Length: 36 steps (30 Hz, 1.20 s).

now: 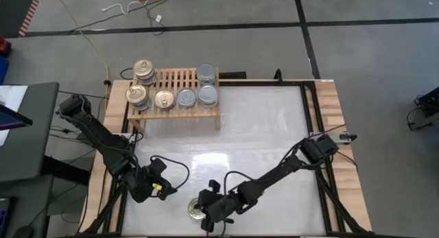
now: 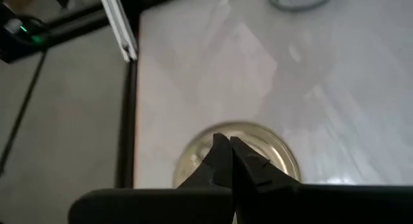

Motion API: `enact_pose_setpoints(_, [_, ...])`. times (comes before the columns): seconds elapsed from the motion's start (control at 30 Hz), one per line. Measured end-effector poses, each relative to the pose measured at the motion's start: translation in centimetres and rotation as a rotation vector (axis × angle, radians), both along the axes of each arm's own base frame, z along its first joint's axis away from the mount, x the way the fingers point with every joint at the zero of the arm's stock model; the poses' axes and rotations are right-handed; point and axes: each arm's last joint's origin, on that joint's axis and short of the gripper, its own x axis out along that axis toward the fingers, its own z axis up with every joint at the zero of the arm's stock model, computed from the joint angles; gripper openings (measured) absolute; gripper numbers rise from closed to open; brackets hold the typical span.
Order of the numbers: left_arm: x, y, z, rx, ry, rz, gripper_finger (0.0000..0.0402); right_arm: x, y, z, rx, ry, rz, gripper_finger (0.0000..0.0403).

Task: Stack canned seafood by type on shelf
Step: Stack the blue tuna can on top of the bottom right blue tuna can on the shelf

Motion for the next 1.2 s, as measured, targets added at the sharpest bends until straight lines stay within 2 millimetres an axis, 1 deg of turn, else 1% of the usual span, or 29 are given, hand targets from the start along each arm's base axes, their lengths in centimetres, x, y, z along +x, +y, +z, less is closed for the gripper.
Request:
enact_pose_setpoints(0.1, [-0.1, -0.1, 0.0, 0.000, 0.000, -0.007, 0.0365, 0.0, -0.3, -0.5, -0.015, 0.034, 0.000, 0.0017])
enact_pose_setpoints(0.2, [-0.2, -0.1, 0.0, -0.001, 0.000, -0.008, 0.0365, 0.4, -0.2, -1.8, 0.013, 0.056, 0.033, 0.0017])
enact_pose_setpoints(0.27, [-0.2, -0.1, 0.0, -0.003, 0.001, -0.005, 0.0365, 0.8, -0.2, -3.1, 0.052, 0.066, 0.045, 0.0017])
enact_pose_setpoints(0.3, [-0.2, -0.1, 0.0, -0.002, 0.001, -0.005, 0.0365, 1.0, -0.3, -3.3, 0.061, 0.060, 0.045, 0.0017])
enact_pose_setpoints(0.47, [-0.2, -0.1, 0.0, -0.007, 0.004, 0.002, 0.0365, 1.3, -0.9, -3.6, 0.060, 0.079, 0.041, 0.0017])
enact_pose_setpoints(0.6, [-0.2, -0.1, 0.0, -0.014, 0.003, 0.007, 0.0365, 1.3, -2.1, -3.5, 0.036, 0.140, 0.019, 0.0017])
enact_pose_setpoints(0.67, [-0.2, -0.1, 0.0, -0.016, 0.004, 0.010, 0.0365, 1.2, -3.0, -3.5, 0.030, 0.188, -0.012, 0.0017])
enact_pose_setpoints(0.77, [-0.2, -0.1, 0.0, -0.019, 0.004, 0.014, 0.0365, 0.9, -4.5, -2.9, 0.013, 0.271, -0.060, 0.0017])
enact_pose_setpoints(0.97, [-0.2, -0.1, 0.0, -0.033, 0.010, 0.036, 0.0365, -0.3, -8.8, -1.5, -0.065, 0.470, -0.165, 0.0017])
enact_pose_setpoints(1.07, [0.0, 0.1, 0.0, -0.043, 0.008, 0.061, 0.0365, -0.8, -11.2, -1.5, -0.112, 0.589, -0.218, 0.0018])
enact_pose_setpoints(1.2, [0.3, 0.4, 0.0, -0.047, 0.002, 0.098, 0.0365, -0.9, -13.3, -1.8, -0.131, 0.655, -0.260, 0.0018])
